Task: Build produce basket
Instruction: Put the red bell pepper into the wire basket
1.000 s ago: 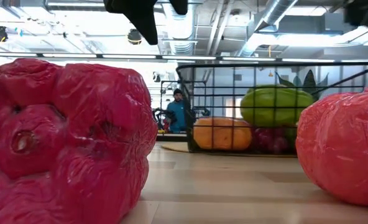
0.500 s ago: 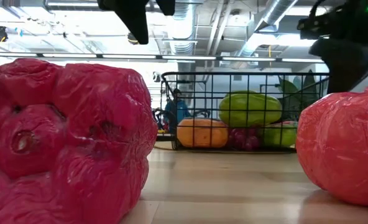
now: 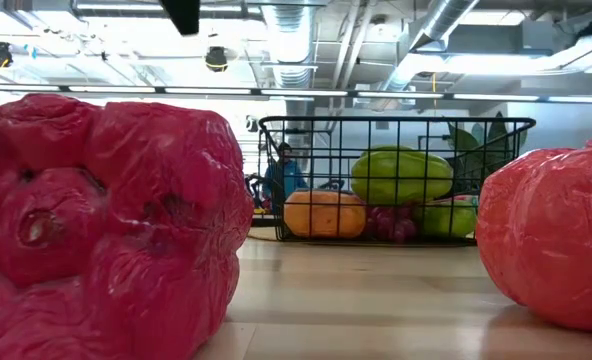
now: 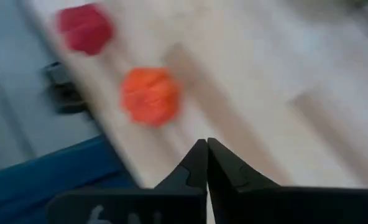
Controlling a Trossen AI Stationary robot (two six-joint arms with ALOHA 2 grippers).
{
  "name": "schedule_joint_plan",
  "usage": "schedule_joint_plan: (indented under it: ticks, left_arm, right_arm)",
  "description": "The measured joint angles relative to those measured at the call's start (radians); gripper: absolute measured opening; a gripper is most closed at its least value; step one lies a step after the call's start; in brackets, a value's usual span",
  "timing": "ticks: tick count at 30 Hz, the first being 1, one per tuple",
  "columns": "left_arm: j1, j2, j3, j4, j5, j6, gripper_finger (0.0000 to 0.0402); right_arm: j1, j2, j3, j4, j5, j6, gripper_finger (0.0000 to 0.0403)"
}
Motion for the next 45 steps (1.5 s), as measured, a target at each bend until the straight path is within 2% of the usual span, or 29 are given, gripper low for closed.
schedule_joint_plan:
  ticks: [3,7,12,18,22,25,28,31,36,41,45]
  left_arm:
    - [-0.026,0.004,0.0,0.079,0.042,0.01,0.0316]
    - [-0.057,0.004,-0.016,0.151,0.036,-0.061,0.0316]
    - [-0.096,0.004,-0.054,0.172,-0.013,-0.208,0.0316]
    - [-0.137,0.004,-0.123,0.21,-0.089,-0.397,0.0316]
    - [-0.142,0.006,-0.169,0.246,-0.125,-0.61,0.0316]
    - [-0.141,0.003,-0.193,0.262,-0.123,-0.701,0.0316]
    - [-0.133,0.004,-0.214,0.258,-0.104,-0.708,0.0316]
    - [-0.122,0.004,-0.231,0.275,-0.04,-0.756,0.0316]
    - [-0.101,0.004,-0.26,0.348,-0.031,-0.672,0.0316]
    - [-0.07,0.004,-0.26,0.36,-0.029,-0.665,0.0316]
    - [-0.045,0.004,-0.26,0.362,-0.02,-0.716,0.0316]
  right_arm:
    - [0.04,-0.001,0.0,0.074,0.0,0.015,0.0037]
    - [0.07,0.031,-0.001,0.118,-0.001,0.035,0.0053]
    - [0.081,0.066,-0.001,0.203,-0.003,0.024,0.0062]
    - [0.078,0.08,-0.001,0.327,-0.002,-0.07,0.0062]
    - [0.065,0.077,-0.001,0.364,-0.002,-0.119,0.0063]
    - [0.062,0.074,-0.001,0.37,0.0,-0.139,0.0063]
    - [0.058,0.074,-0.001,0.367,0.0,-0.145,0.0063]
    - [0.06,0.074,-0.001,0.367,0.001,-0.158,0.0063]
    - [0.059,0.074,-0.001,0.367,0.001,-0.171,0.0063]
    - [0.058,0.074,-0.001,0.367,0.001,-0.219,0.0063]
    - [0.058,0.074,-0.001,0.366,-0.016,-0.291,0.0063]
